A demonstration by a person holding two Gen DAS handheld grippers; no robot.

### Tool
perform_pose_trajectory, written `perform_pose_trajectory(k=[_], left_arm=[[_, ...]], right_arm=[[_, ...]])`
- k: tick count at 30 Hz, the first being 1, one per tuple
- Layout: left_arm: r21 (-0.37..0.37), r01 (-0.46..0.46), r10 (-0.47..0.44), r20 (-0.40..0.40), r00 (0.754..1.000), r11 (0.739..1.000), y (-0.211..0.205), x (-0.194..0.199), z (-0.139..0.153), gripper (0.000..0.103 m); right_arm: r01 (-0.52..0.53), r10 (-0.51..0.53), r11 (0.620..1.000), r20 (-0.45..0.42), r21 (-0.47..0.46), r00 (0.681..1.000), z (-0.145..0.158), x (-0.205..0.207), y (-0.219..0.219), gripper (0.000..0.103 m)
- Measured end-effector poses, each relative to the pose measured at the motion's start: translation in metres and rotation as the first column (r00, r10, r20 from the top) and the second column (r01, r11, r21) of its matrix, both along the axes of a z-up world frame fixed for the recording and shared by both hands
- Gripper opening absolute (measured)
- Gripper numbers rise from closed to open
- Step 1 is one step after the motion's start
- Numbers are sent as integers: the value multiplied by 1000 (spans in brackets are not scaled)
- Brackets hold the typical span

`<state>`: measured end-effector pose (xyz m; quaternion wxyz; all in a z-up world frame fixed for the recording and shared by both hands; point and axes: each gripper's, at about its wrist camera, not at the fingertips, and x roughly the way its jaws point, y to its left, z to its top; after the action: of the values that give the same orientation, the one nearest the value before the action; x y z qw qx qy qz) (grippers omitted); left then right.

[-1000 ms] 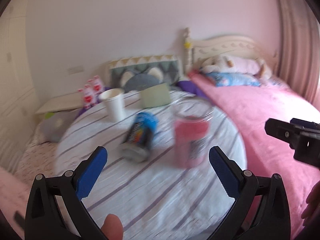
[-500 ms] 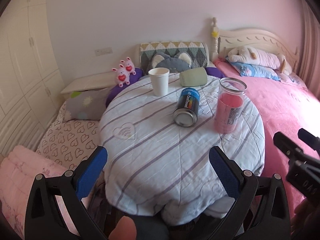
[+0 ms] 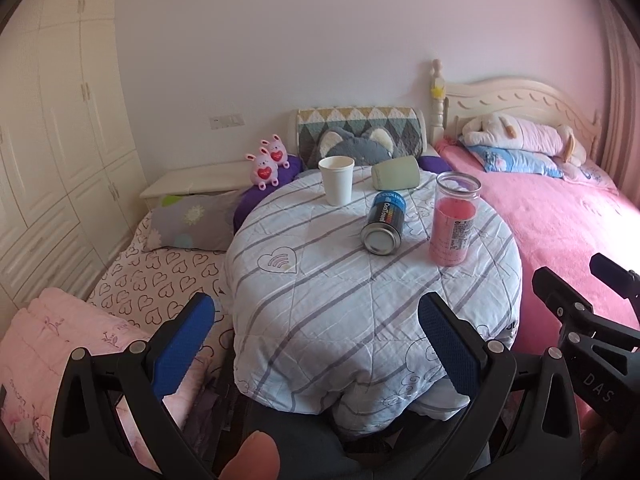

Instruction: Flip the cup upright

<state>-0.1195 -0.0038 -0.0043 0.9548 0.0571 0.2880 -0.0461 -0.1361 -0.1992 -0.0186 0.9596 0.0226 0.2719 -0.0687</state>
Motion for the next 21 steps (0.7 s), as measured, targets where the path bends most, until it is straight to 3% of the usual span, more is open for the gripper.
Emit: perform_pose_trajectory(k=[21], left_arm=[[6, 8, -8, -16, 1000, 1000, 1, 1, -3, 103]], right_arm=[[-20, 19, 1000, -10, -4, 1000, -6, -2, 8, 84]])
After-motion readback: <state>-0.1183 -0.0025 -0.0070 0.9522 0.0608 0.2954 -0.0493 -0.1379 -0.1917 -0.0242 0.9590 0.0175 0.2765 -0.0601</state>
